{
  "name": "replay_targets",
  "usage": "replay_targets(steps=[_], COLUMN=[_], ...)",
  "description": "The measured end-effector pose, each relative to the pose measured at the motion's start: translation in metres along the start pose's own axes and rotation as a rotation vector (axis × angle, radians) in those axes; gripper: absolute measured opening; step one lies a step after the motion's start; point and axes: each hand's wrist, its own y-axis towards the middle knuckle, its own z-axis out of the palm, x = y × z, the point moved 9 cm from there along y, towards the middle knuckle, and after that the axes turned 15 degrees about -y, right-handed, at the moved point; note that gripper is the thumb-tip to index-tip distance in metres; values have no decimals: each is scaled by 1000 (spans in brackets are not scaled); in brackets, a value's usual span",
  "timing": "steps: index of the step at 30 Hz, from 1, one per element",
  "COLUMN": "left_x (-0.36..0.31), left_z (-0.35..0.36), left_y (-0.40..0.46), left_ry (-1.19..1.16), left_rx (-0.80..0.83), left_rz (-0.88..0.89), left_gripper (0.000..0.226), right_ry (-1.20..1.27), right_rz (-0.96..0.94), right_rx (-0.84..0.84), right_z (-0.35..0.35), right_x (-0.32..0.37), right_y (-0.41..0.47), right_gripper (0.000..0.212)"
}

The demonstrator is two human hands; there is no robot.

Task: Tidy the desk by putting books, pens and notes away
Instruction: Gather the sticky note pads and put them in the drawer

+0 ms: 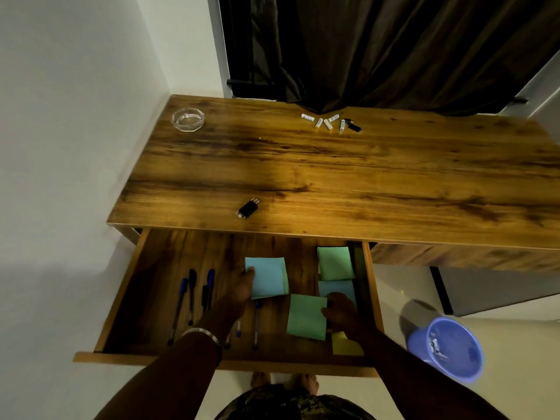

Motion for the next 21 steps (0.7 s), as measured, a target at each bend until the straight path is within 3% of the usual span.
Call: replay_targets(steps=[6,13,18,21], left_x=[7,16,12,8], left_z=[9,14,18,19], left_y=[-4,-4,-4,-2], left_ry=[31,82,78,109], left_rx=[51,95,133,140], left_rz=[-45,-96,-89,-58], left_gripper=[40,37,36,35], right_ry=[-410,-573,-606,-567], right_rz=[-56,-63,-89,-155], right_rx=[-9,6,35,-84], right_z=[5,-5,-8,-19], right_x=[9,16,23,34], right_y=[1,2,4,3], right_gripper=[32,40,31,16])
